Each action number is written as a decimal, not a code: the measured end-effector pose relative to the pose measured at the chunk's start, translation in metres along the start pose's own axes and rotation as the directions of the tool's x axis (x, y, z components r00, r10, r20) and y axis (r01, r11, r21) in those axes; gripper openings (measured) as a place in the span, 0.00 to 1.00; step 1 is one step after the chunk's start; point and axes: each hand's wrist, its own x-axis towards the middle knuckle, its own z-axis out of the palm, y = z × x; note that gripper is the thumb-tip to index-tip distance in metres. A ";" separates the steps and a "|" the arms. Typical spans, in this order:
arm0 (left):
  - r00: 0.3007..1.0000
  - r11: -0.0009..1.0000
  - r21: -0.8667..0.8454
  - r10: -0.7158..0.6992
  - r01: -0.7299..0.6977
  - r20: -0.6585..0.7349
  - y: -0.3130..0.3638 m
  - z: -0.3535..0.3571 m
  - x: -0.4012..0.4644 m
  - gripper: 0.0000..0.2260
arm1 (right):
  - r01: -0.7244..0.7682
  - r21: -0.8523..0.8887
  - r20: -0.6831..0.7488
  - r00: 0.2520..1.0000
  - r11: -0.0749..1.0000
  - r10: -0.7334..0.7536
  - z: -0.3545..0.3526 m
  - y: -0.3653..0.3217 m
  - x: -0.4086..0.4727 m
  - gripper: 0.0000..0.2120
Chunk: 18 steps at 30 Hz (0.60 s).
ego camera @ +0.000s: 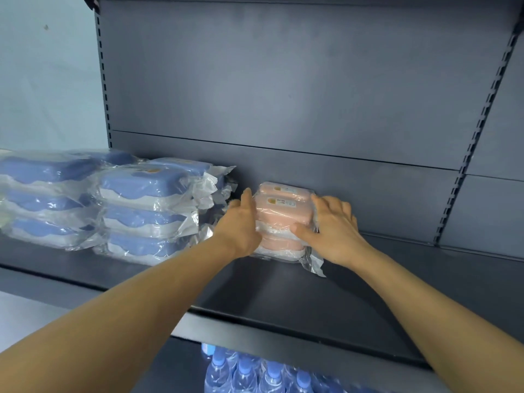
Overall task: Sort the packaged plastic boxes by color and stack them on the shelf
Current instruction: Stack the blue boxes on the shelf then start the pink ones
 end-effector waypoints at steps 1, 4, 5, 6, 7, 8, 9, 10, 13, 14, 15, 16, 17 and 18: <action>1.000 1.000 0.013 0.011 -0.011 -0.012 0.001 -0.004 -0.006 0.40 | 0.008 0.016 -0.029 1.000 1.000 -0.008 -0.007 -0.003 -0.007 0.37; 0.991 0.992 0.075 0.110 -0.104 -0.077 0.004 -0.020 -0.035 0.39 | 0.082 0.039 -0.187 0.980 0.996 -0.073 -0.030 -0.016 -0.042 0.34; 0.981 0.984 0.096 0.161 -0.151 -0.105 0.004 -0.026 -0.049 0.38 | 0.110 0.045 -0.243 0.965 0.993 -0.096 -0.037 -0.022 -0.057 0.33; 0.968 0.972 0.118 0.218 -0.203 -0.128 0.003 -0.033 -0.063 0.37 | 0.133 0.050 -0.281 0.953 0.990 -0.114 -0.043 -0.028 -0.075 0.30; 0.951 0.957 0.140 0.275 -0.256 -0.140 0.001 -0.038 -0.079 0.35 | 0.144 0.055 -0.295 0.948 0.988 -0.122 -0.046 -0.034 -0.094 0.28; 0.937 0.941 0.159 0.321 -0.300 -0.135 -0.002 -0.043 -0.096 0.33 | 0.145 0.055 -0.292 0.948 0.988 -0.123 -0.047 -0.041 -0.114 0.26; 0.927 0.928 0.168 0.354 -0.332 -0.122 -0.005 -0.046 -0.113 0.30 | 0.135 0.054 -0.282 0.953 0.989 -0.115 -0.045 -0.048 -0.134 0.24; 0.923 0.923 0.157 0.370 -0.352 -0.107 -0.010 -0.048 -0.130 0.27 | 0.119 0.059 -0.266 0.959 0.991 -0.100 -0.041 -0.055 -0.154 0.24; 0.927 0.927 0.069 0.371 -0.367 -0.050 -0.028 -0.042 -0.185 0.22 | 0.057 0.072 -0.173 0.984 0.996 -0.044 -0.014 -0.074 -0.212 0.23; 0.930 0.929 0.049 0.367 -0.366 -0.015 -0.035 -0.037 -0.203 0.21 | 0.035 0.069 -0.139 0.990 0.997 -0.025 -0.002 -0.080 -0.230 0.23; 0.933 0.933 0.035 0.358 -0.359 0.024 -0.043 -0.029 -0.220 0.20 | 0.015 0.073 -0.100 0.995 0.997 -0.008 0.012 -0.085 -0.247 0.22; 0.937 0.939 0.027 0.341 -0.344 0.067 -0.052 -0.020 -0.237 0.19 | -0.002 0.087 -0.054 0.999 0.996 0.006 0.026 -0.089 -0.263 0.21; 0.941 0.945 0.028 0.320 -0.325 0.113 -0.062 -0.010 -0.252 0.18 | -0.021 0.102 0.000 1.000 0.995 0.021 0.041 -0.092 -0.279 0.21; 0.940 0.950 0.043 0.298 -0.309 0.165 -0.072 0.001 -0.266 0.18 | -0.043 0.100 0.057 0.998 0.994 0.038 0.056 -0.094 -0.295 0.21</action>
